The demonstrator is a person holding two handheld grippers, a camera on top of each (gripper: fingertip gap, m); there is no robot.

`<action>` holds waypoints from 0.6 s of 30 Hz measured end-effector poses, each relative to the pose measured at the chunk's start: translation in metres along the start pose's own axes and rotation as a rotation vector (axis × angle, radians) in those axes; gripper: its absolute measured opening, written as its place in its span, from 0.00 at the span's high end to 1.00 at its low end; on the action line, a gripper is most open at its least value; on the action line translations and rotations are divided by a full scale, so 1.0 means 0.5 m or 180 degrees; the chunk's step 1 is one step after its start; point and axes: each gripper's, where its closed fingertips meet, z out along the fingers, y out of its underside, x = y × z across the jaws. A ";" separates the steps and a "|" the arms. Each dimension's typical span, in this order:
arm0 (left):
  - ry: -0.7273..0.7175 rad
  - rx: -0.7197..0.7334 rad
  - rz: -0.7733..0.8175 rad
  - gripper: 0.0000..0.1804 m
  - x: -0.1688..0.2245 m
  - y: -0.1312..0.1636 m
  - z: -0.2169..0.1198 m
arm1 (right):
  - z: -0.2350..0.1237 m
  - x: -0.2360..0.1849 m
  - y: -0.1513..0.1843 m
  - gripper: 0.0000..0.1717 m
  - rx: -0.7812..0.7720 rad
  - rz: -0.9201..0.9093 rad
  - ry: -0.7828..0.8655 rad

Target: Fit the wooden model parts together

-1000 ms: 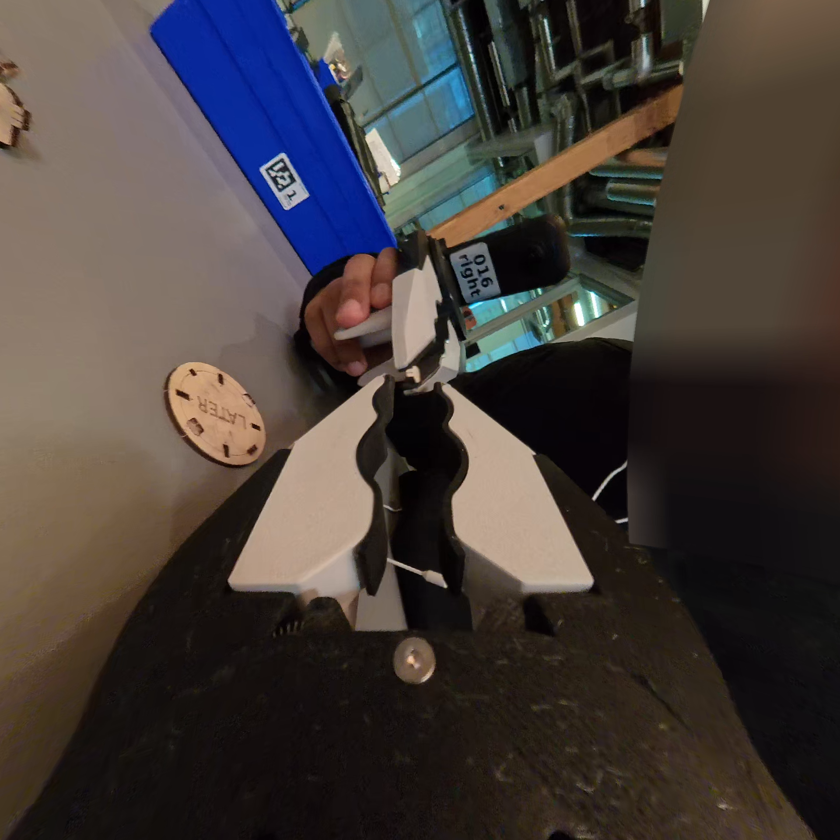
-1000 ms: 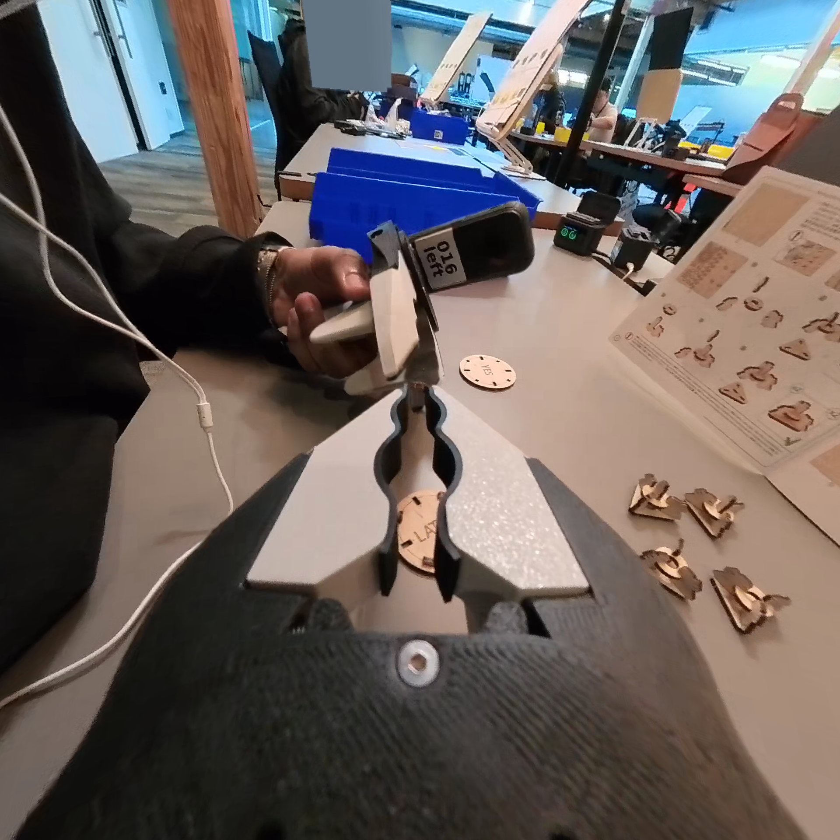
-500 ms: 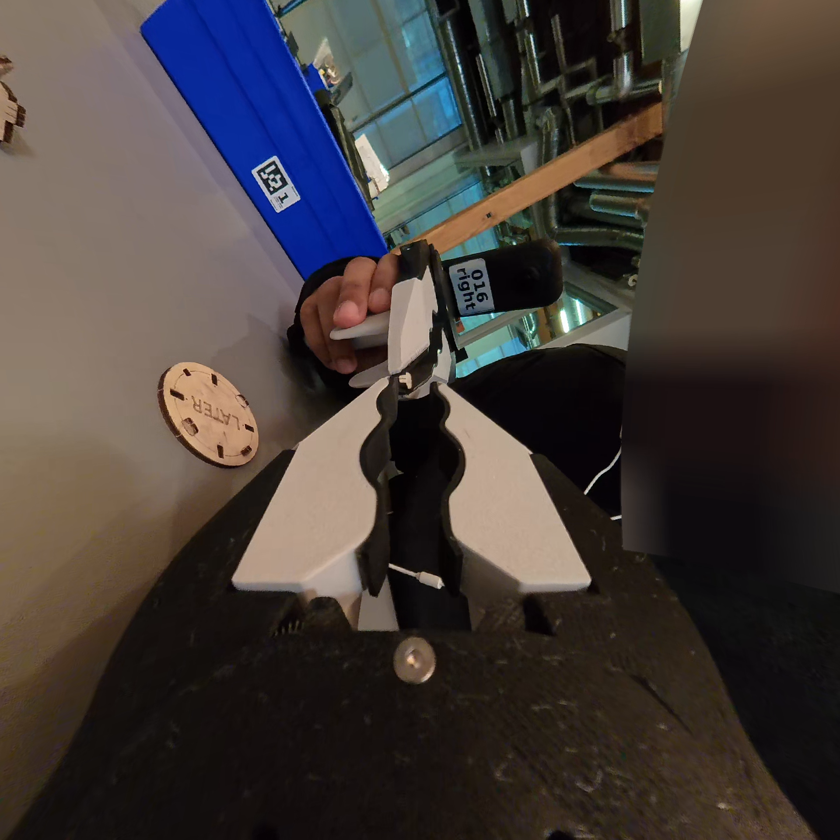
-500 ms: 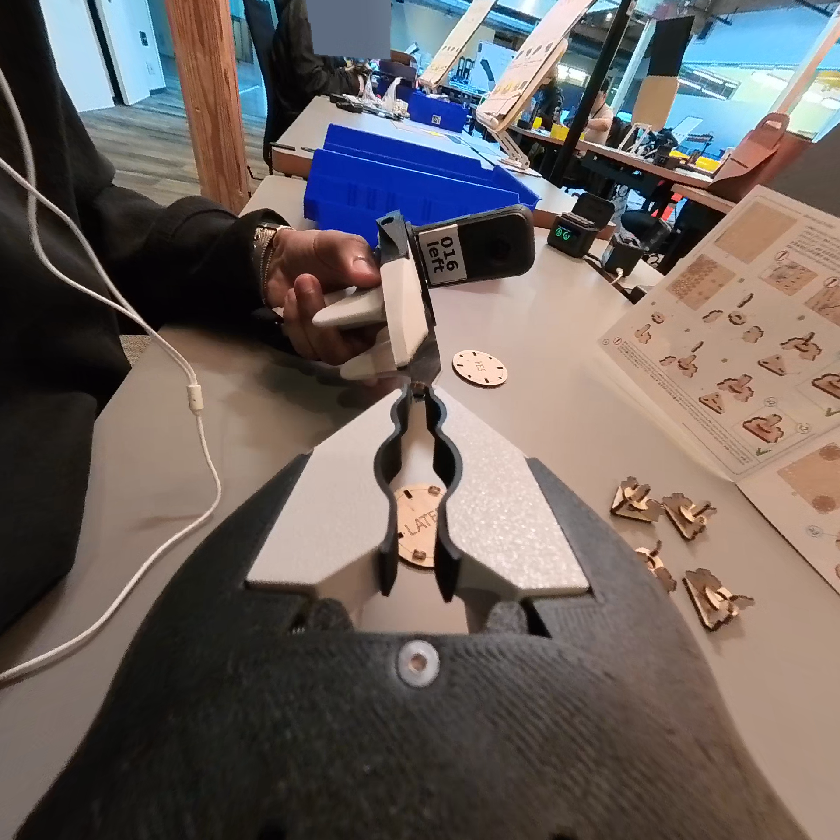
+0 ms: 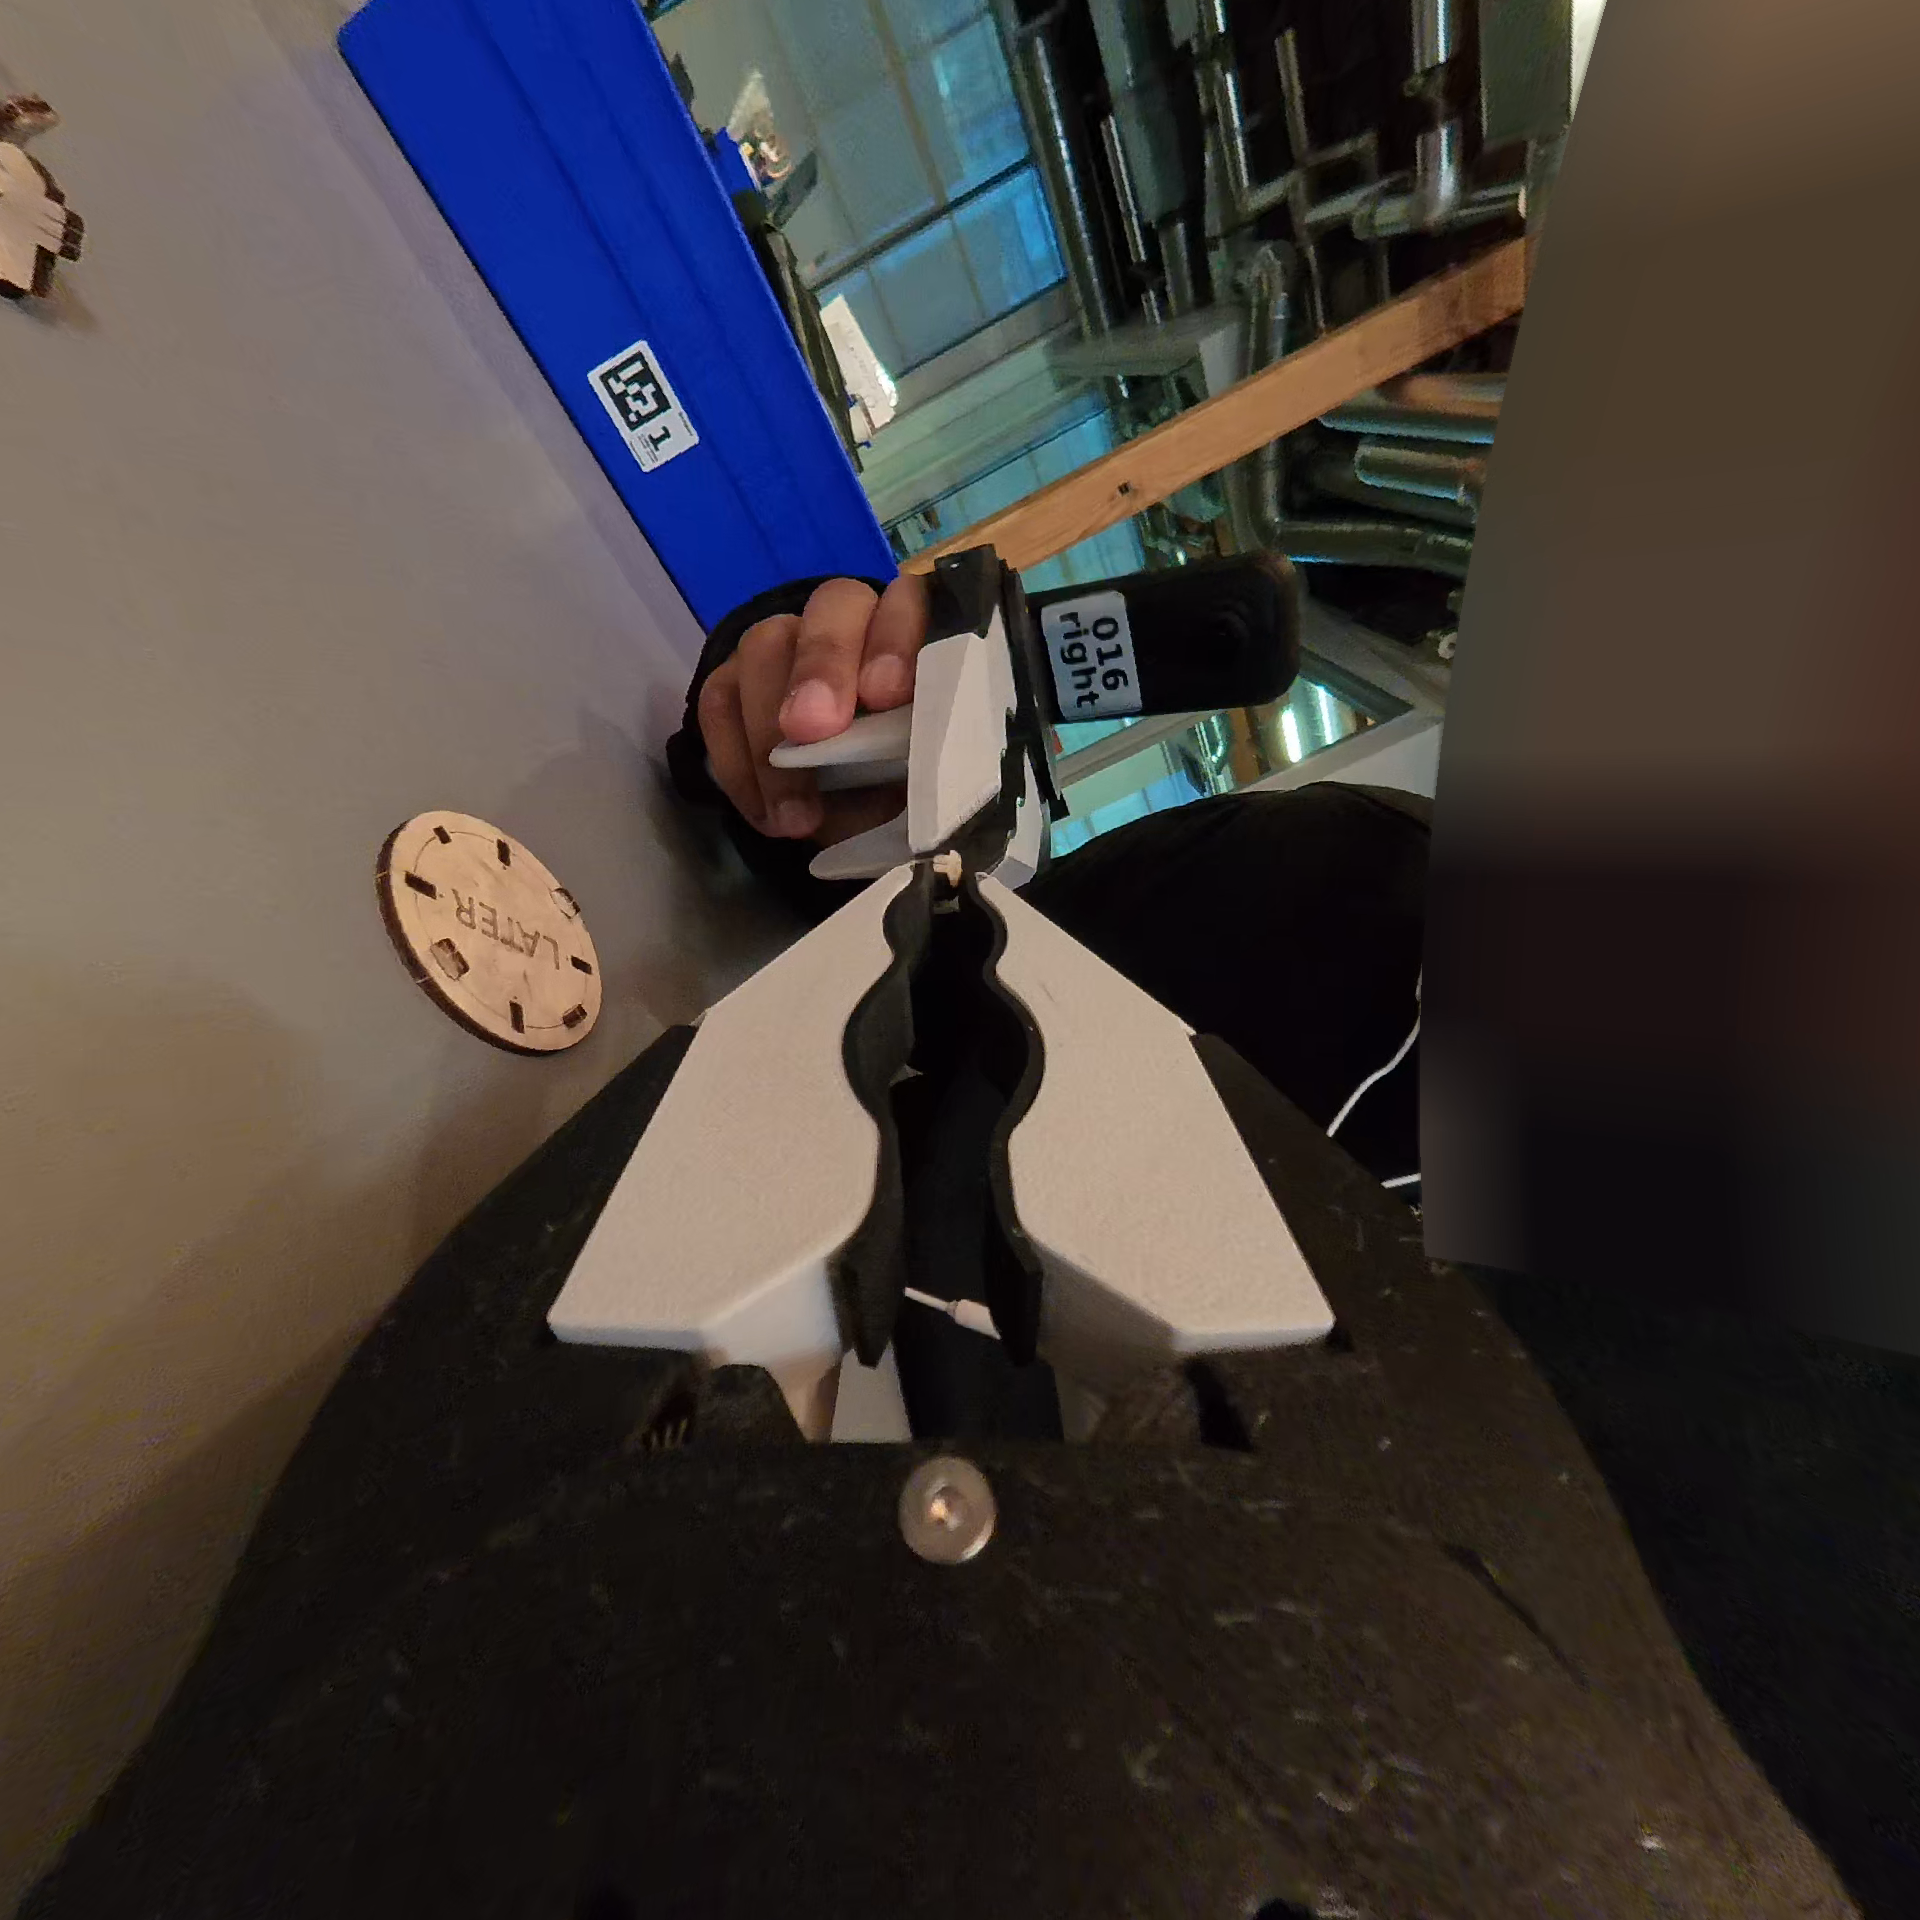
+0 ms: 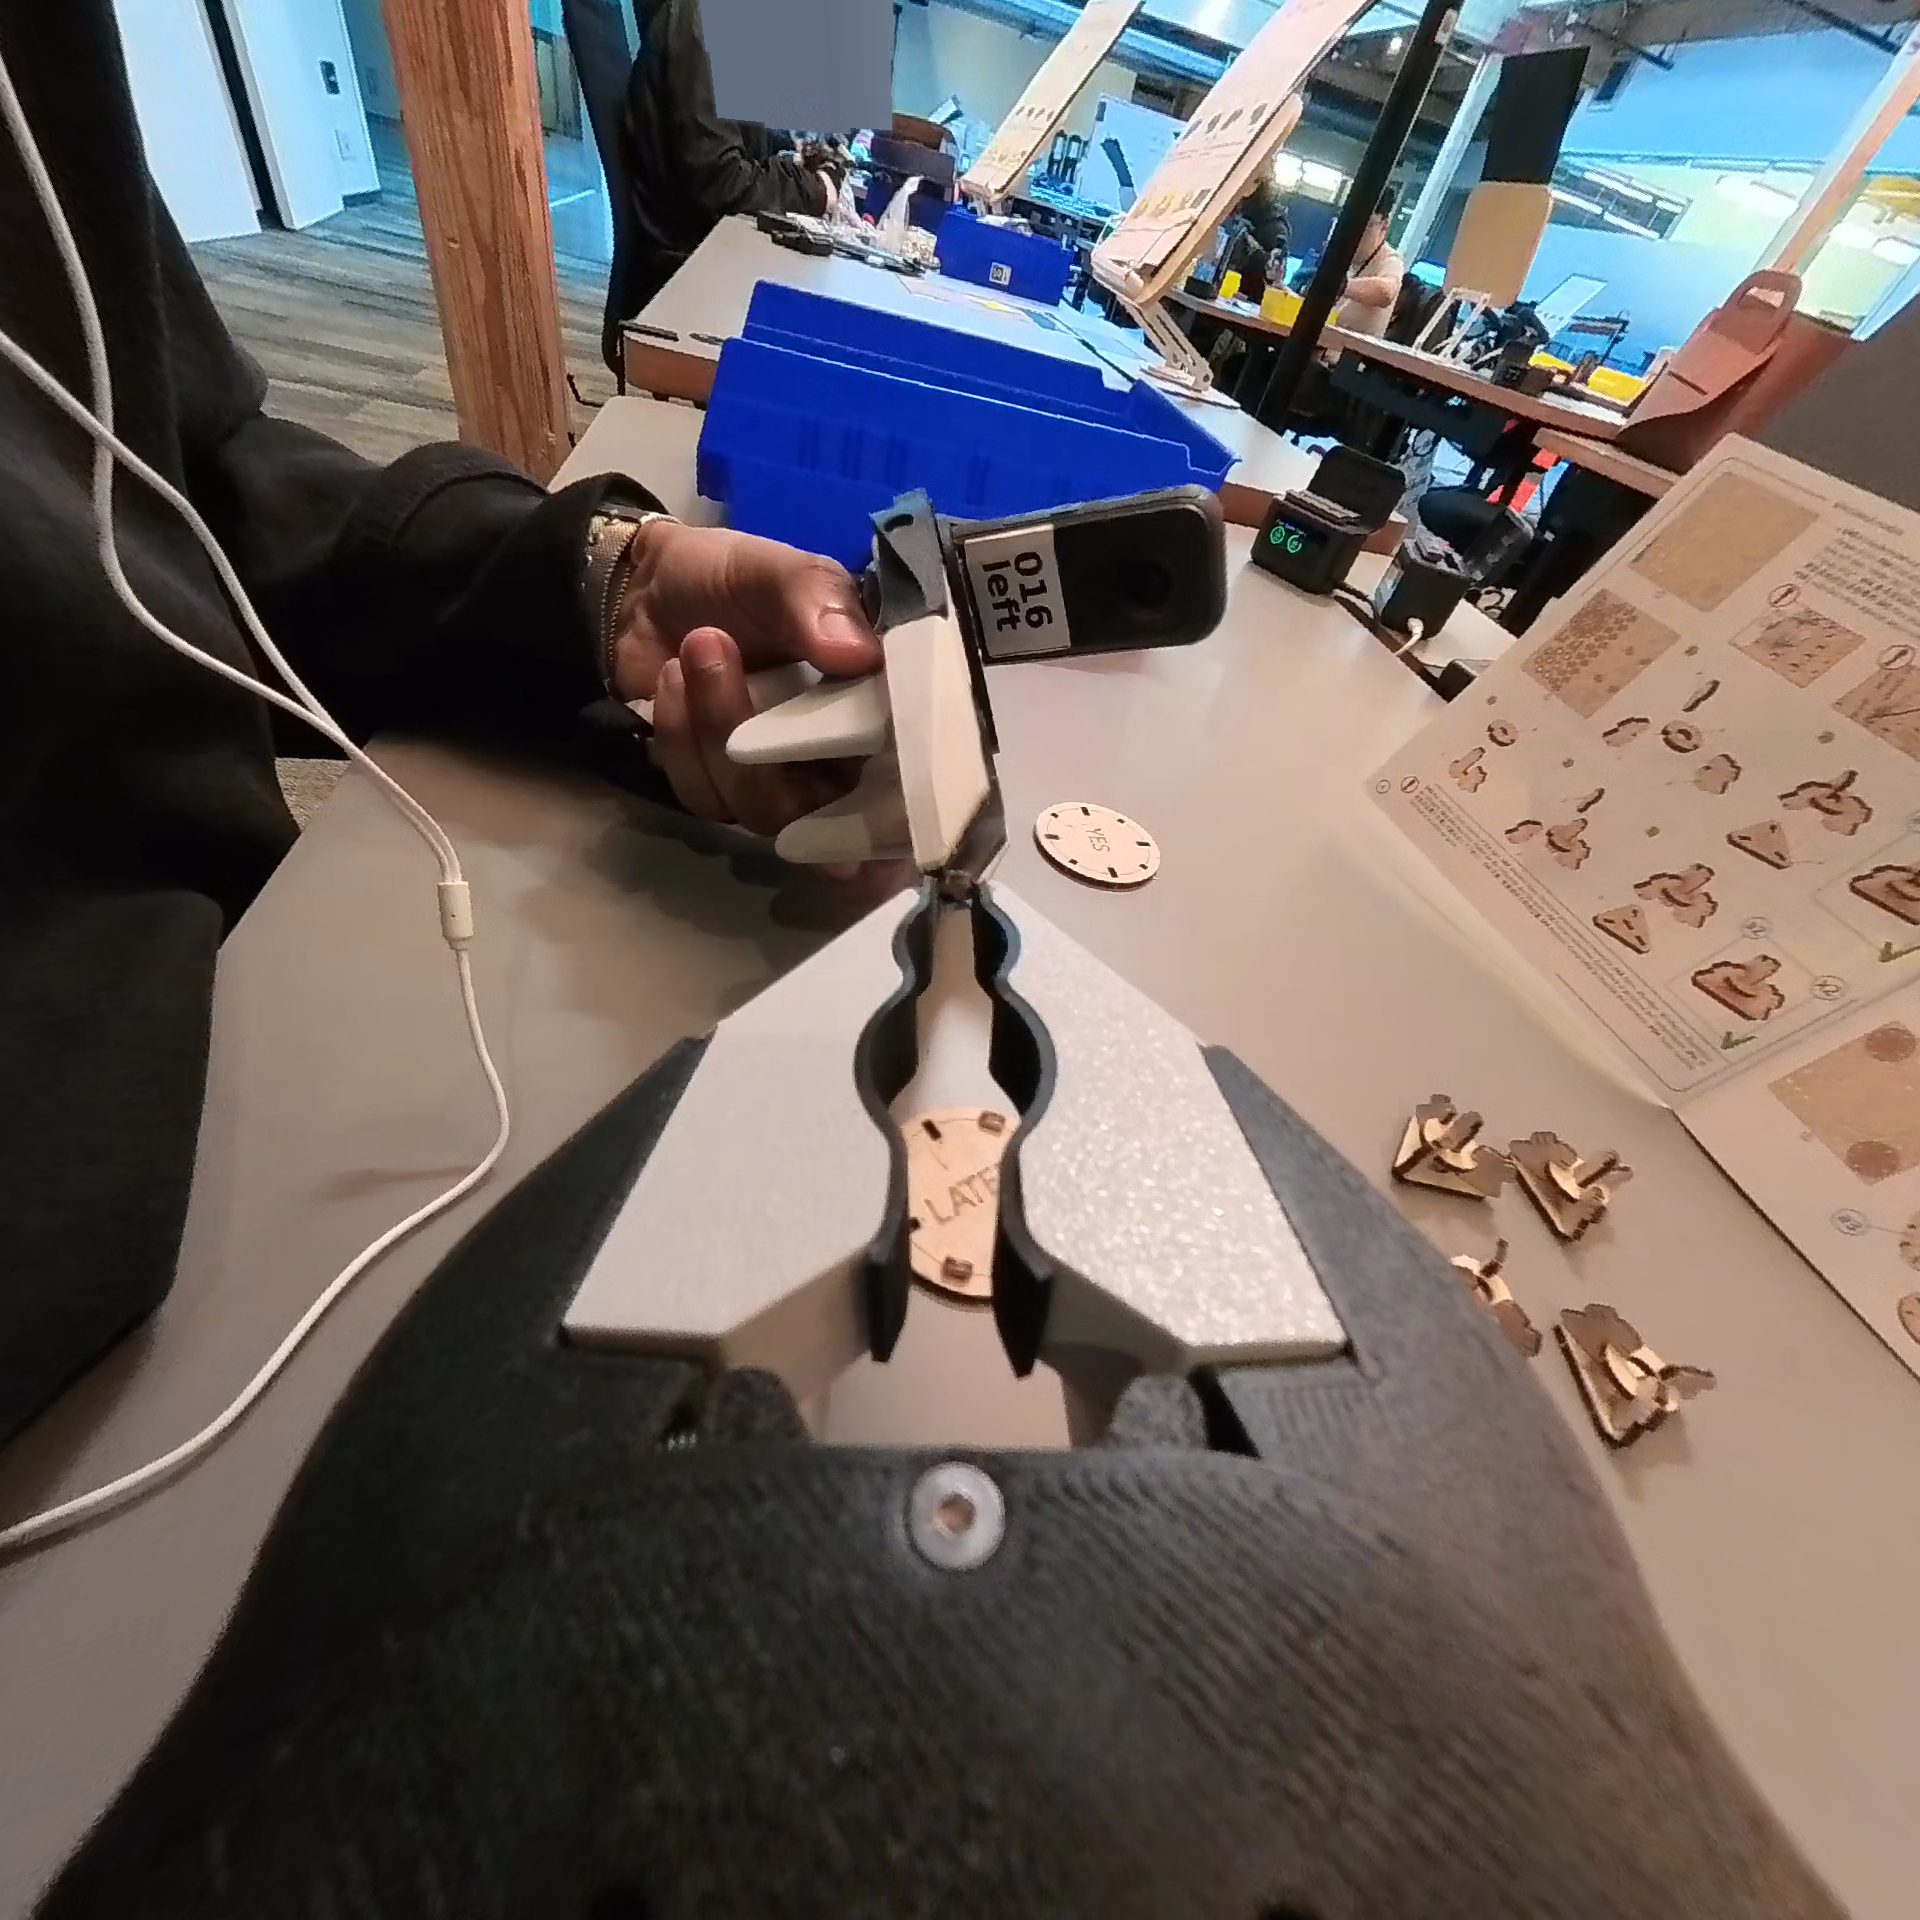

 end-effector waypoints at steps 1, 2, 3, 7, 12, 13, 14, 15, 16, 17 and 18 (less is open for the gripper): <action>-0.0002 0.0001 -0.0004 0.98 0.000 0.000 -0.001 | 0.000 0.000 0.001 0.98 -0.0010 -0.0025 0.0012; -0.0005 -0.0001 -0.0005 0.99 -0.001 0.000 -0.001 | 0.000 0.000 0.002 0.98 -0.0022 -0.0045 0.0019; -0.0005 -0.0003 -0.0004 0.99 -0.001 0.000 -0.001 | 0.000 0.000 0.002 0.98 -0.0031 -0.0063 0.0024; -0.0012 0.0009 0.0002 0.99 -0.002 -0.001 -0.003 | -0.001 0.002 0.005 0.98 -0.0082 -0.0149 0.0067; -0.0030 0.0057 0.0004 1.00 -0.004 -0.007 -0.007 | -0.001 0.006 0.008 1.00 -0.0113 -0.0182 0.0116; -0.0041 0.0058 0.0007 1.00 -0.005 -0.007 -0.007 | -0.001 0.006 0.009 1.00 -0.0118 -0.0180 0.0120; -0.0050 0.0058 0.0010 1.00 -0.006 -0.007 -0.007 | -0.001 0.007 0.010 1.00 -0.0119 -0.0174 0.0122; -0.0057 0.0063 0.0013 1.00 -0.006 -0.007 -0.007 | -0.001 0.007 0.010 1.00 -0.0117 -0.0162 0.0124; -0.0065 0.0070 0.0017 1.00 -0.007 -0.008 -0.008 | 0.000 0.008 0.010 0.99 -0.0113 -0.0151 0.0128; -0.0084 0.0076 0.0020 1.00 -0.009 -0.009 -0.008 | -0.001 0.009 0.009 0.99 -0.0106 -0.0144 0.0138; -0.0107 0.0085 0.0022 1.00 -0.011 -0.010 -0.009 | -0.001 0.011 0.008 0.98 -0.0101 -0.0138 0.0154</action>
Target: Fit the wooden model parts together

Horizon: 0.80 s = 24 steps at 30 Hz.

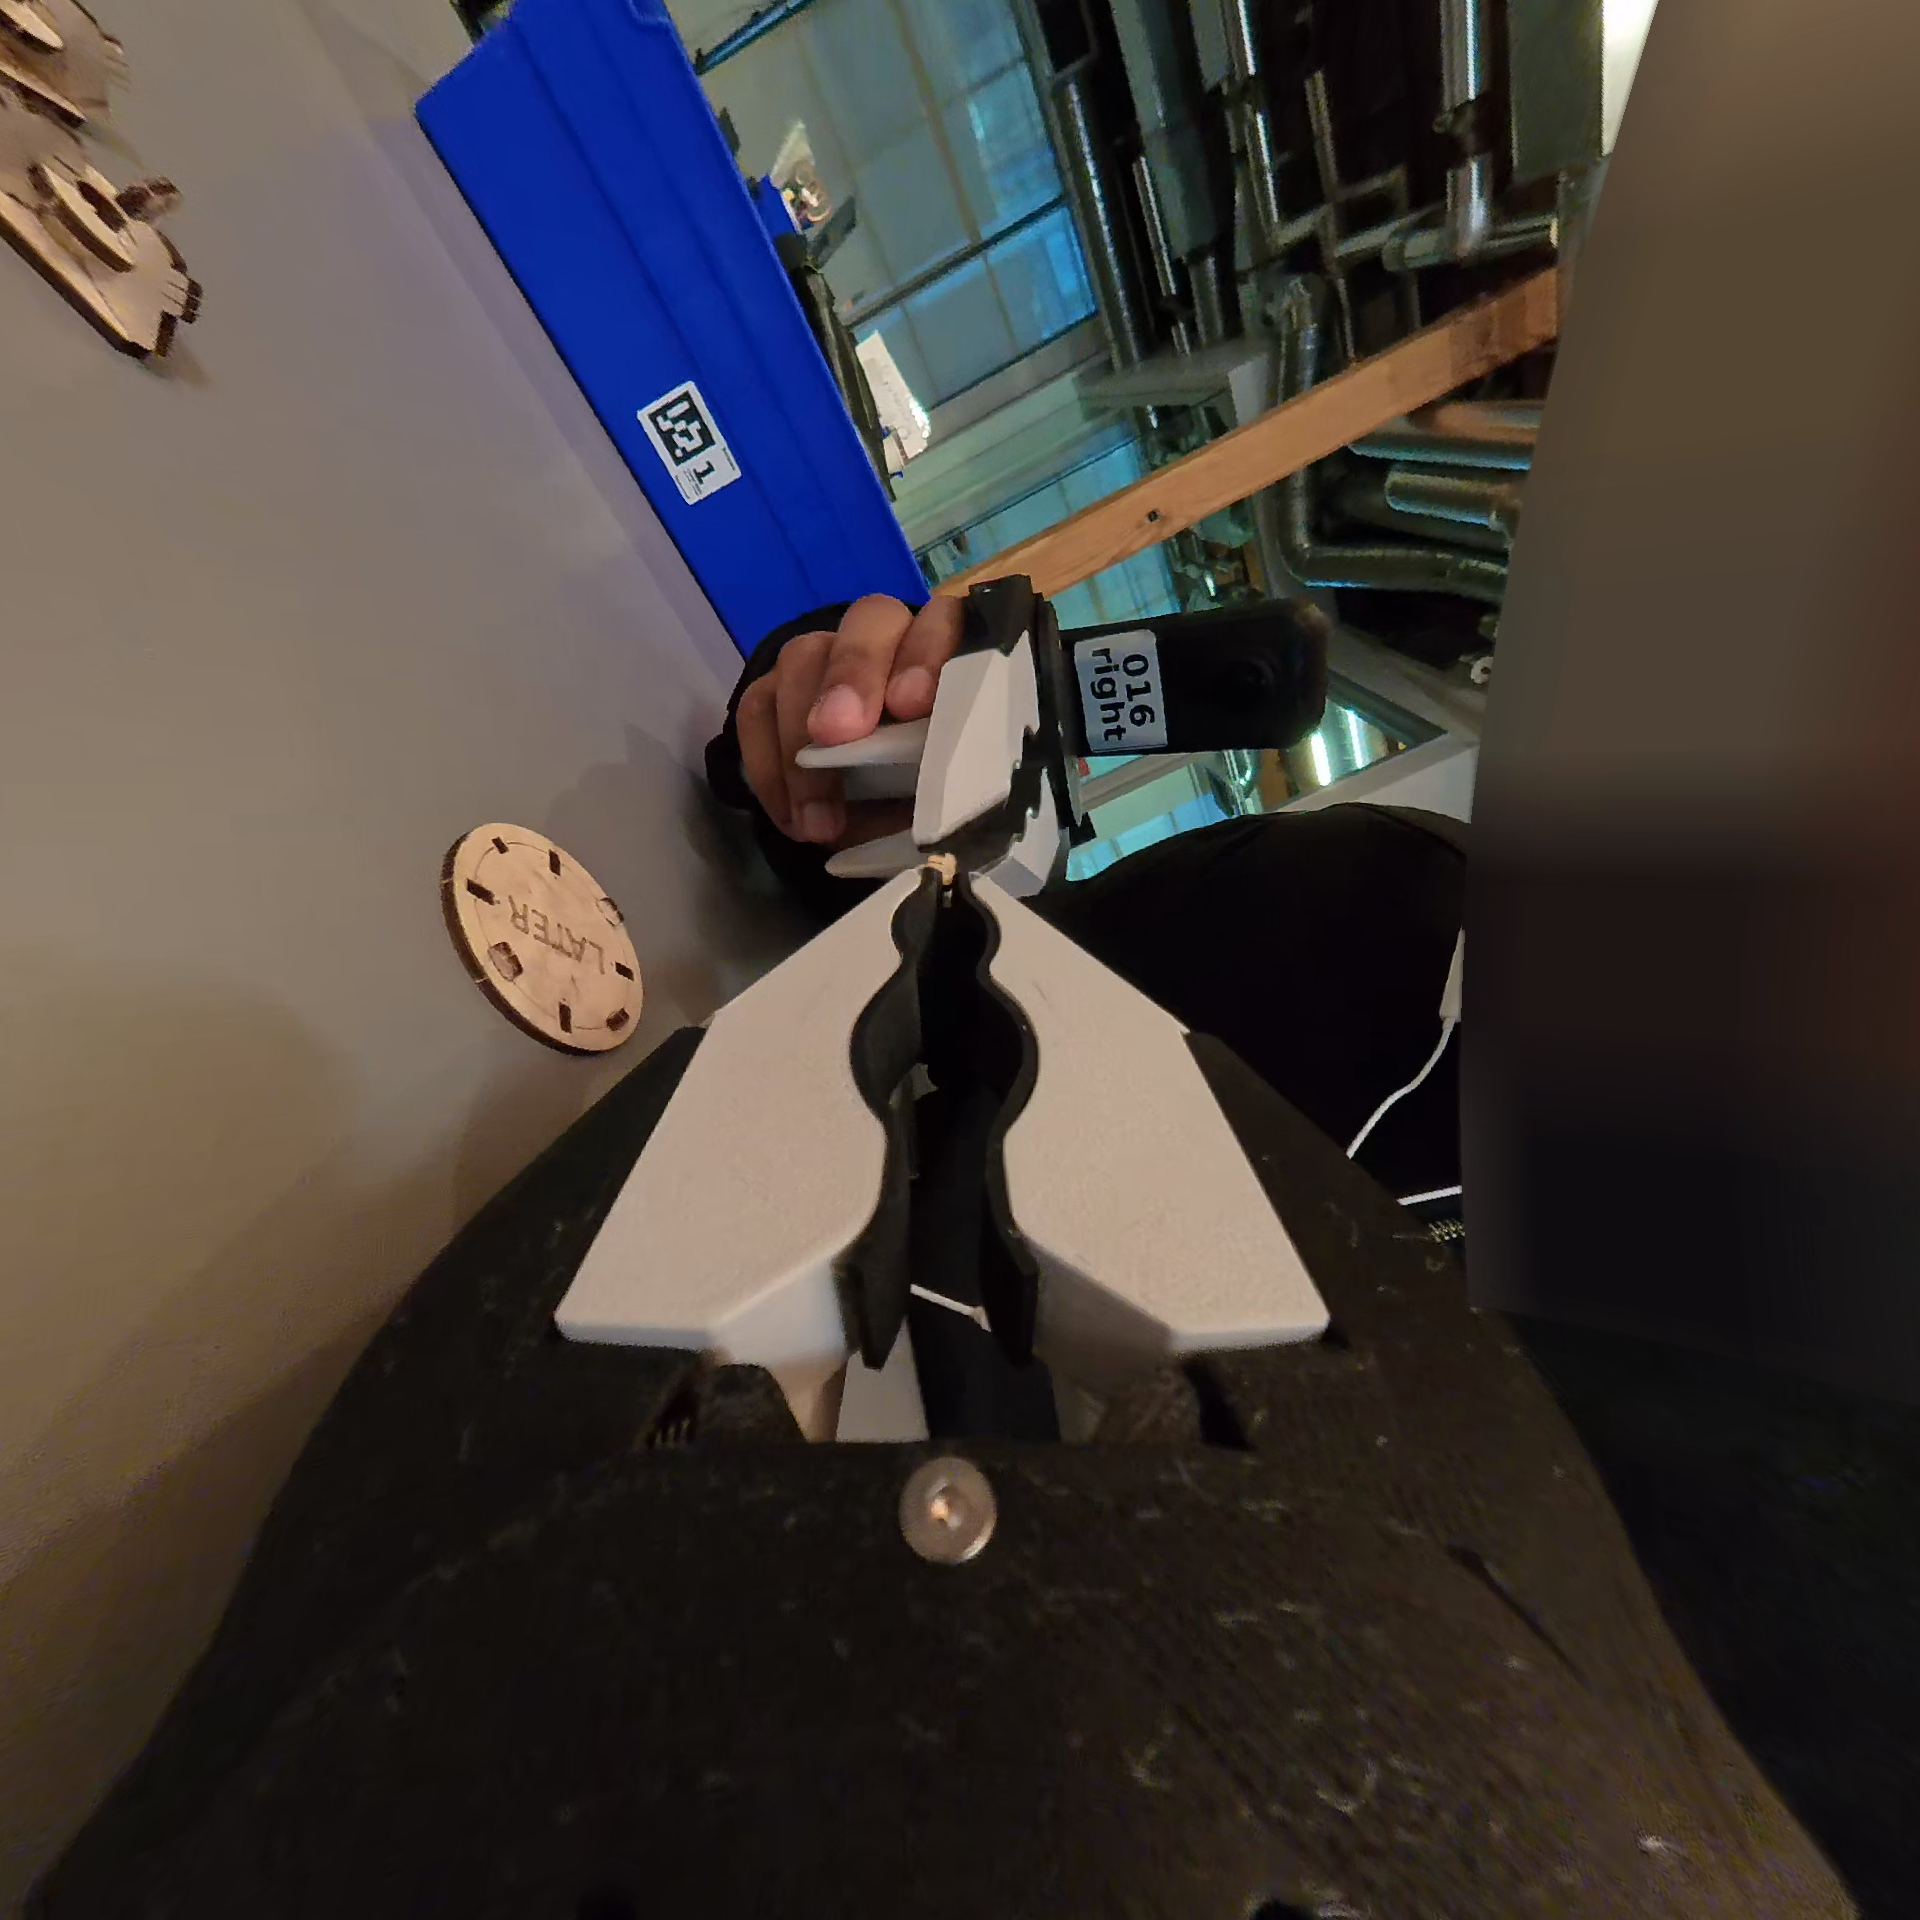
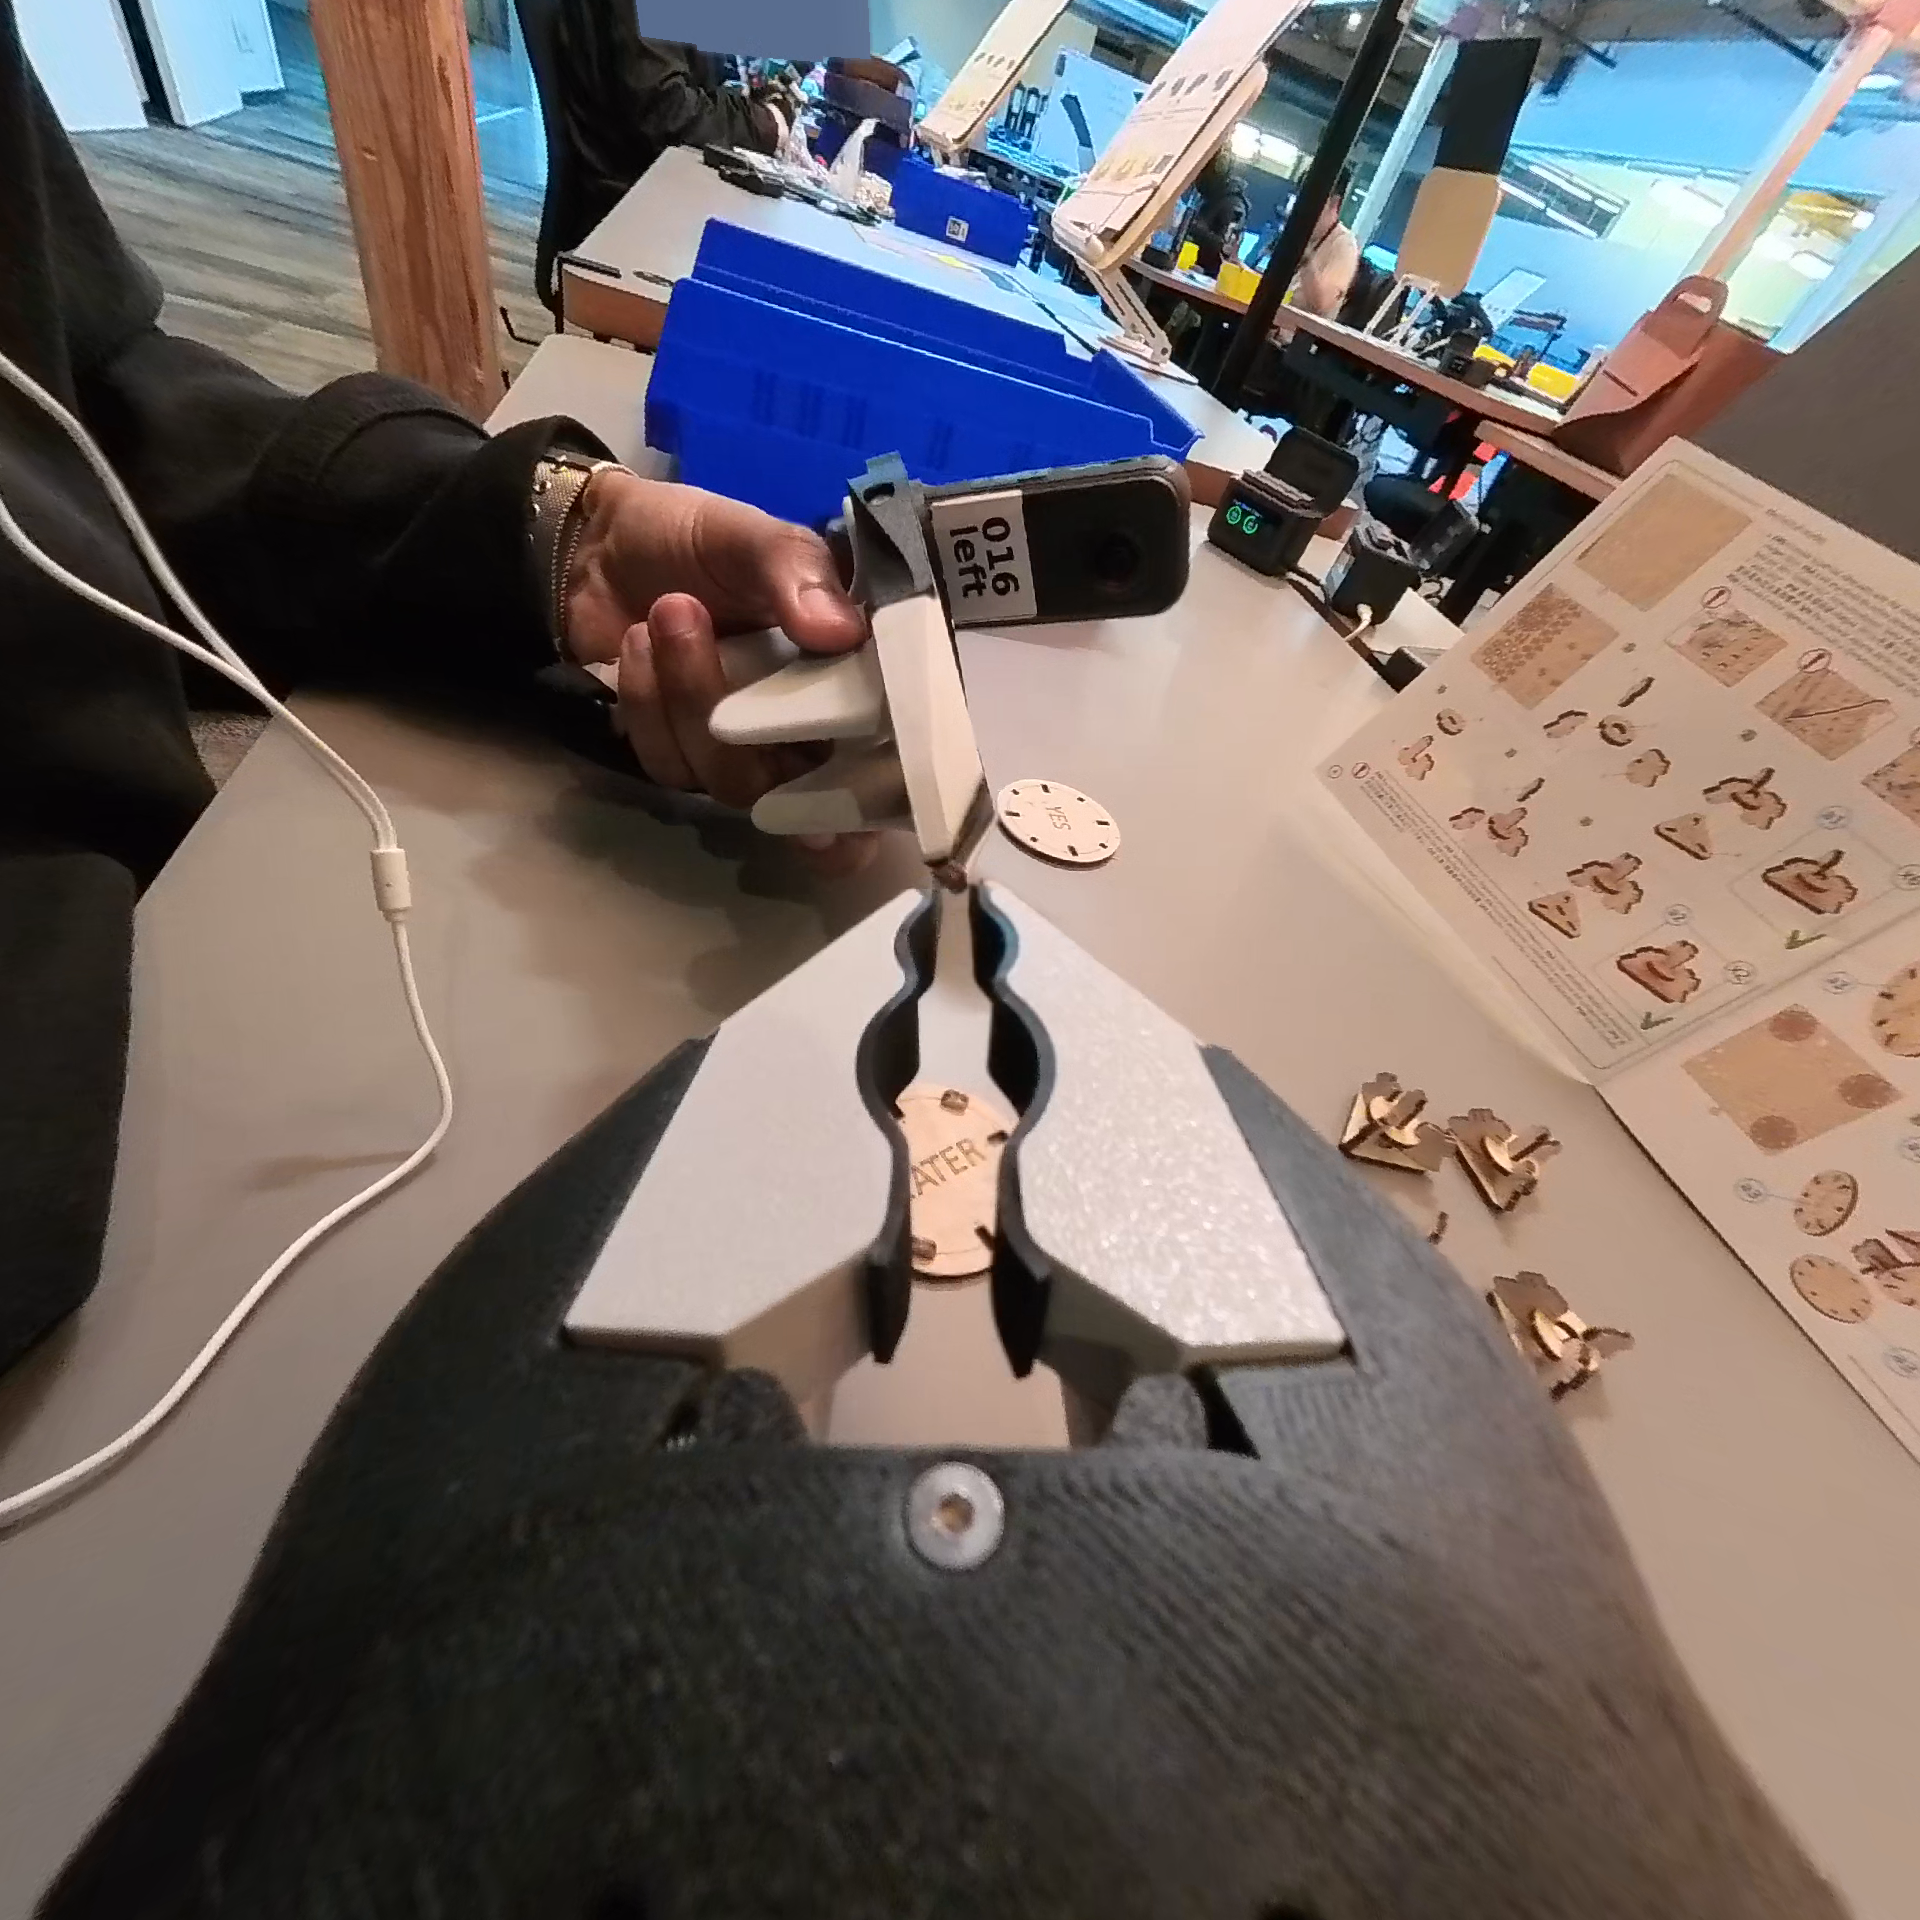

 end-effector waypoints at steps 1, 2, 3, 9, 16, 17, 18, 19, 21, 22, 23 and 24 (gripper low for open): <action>-0.0023 0.0010 0.0005 1.00 -0.002 -0.001 -0.001 | 0.000 0.001 0.000 0.97 -0.0002 0.0007 0.0013; -0.0049 0.0023 0.0013 1.00 -0.004 -0.003 -0.002 | 0.000 0.002 0.001 0.96 -0.0006 0.0016 0.0017; -0.0073 0.0039 0.0018 1.00 -0.007 -0.004 -0.003 | 0.001 0.002 0.001 0.96 -0.0008 0.0028 0.0015; -0.0092 0.0021 0.0009 1.00 -0.009 -0.002 -0.002 | 0.006 -0.001 0.002 0.95 -0.0023 -0.0008 0.0045; -0.0101 -0.0013 0.0022 1.00 -0.008 0.002 0.002 | 0.009 -0.003 0.003 0.96 -0.0032 0.0028 0.0036; -0.0096 -0.0014 0.0021 1.00 -0.008 0.002 0.002 | 0.008 -0.003 0.002 0.96 -0.0028 0.0026 0.0034; -0.0095 -0.0017 0.0021 1.00 -0.008 0.002 0.002 | 0.008 -0.003 0.002 0.97 -0.0028 0.0022 0.0031; -0.0096 -0.0017 0.0022 1.00 -0.008 0.002 0.002 | 0.008 -0.003 0.003 0.97 -0.0031 0.0018 0.0027; -0.0093 -0.0009 0.0015 1.00 -0.008 0.001 0.001 | 0.008 -0.005 0.006 0.99 -0.0057 0.0018 -0.0006; -0.0101 -0.0021 0.0018 1.00 -0.009 0.002 0.001 | 0.008 -0.007 0.007 0.99 -0.0070 0.0039 -0.0032; -0.0110 -0.0029 0.0022 1.00 -0.010 0.003 0.001 | 0.008 -0.008 0.008 0.99 -0.0077 0.0068 -0.0057; -0.0113 -0.0035 0.0028 1.00 -0.010 0.004 0.002 | 0.008 -0.008 0.008 0.99 -0.0072 0.0098 -0.0077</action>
